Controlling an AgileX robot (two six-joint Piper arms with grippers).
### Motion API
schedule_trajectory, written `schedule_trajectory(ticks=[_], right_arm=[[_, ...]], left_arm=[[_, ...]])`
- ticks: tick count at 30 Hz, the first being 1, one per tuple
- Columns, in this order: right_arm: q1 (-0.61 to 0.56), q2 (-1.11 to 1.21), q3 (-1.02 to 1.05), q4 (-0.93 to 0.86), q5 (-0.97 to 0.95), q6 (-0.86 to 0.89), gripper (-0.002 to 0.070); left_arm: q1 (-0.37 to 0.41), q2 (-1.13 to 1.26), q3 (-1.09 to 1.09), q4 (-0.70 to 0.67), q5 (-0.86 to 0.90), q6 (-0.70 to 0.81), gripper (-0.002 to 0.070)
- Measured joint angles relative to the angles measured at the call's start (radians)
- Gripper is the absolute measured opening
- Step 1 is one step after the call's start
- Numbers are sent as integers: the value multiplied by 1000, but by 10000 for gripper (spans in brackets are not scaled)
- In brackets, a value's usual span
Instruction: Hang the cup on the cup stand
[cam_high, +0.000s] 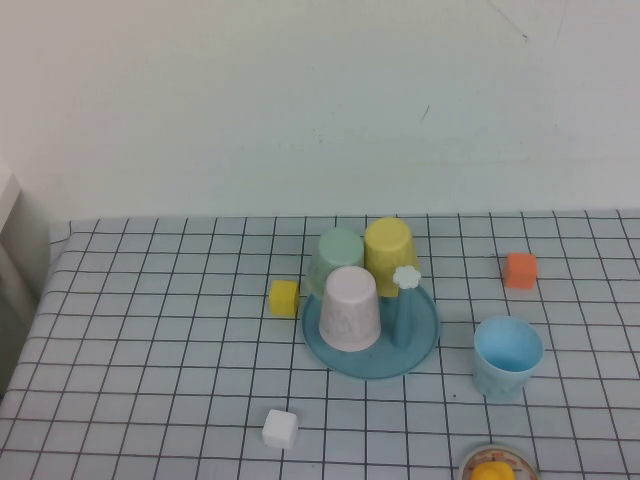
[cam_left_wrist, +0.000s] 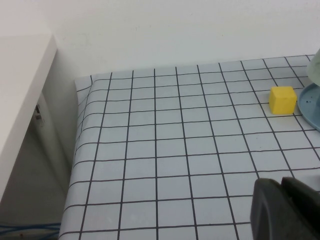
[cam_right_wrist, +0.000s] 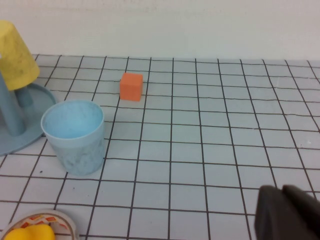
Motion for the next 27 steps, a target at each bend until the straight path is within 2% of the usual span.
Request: schedule_trajectory(ticks=[10,16,21,27], right_arm=[[0,0,0,0,0,0,-1],[0,0,8,0,-53,0,-1],[0,0,19,0,-233,0,-1],[0,0,19,-2,-630,-18,-1]], left_arm=[[0,0,0,0,-2,0,-1],[0,0,2,5,-65,0,-1],[0,0,2,10,-359,0,-1],[0,0,2,15,-724,0,-1]])
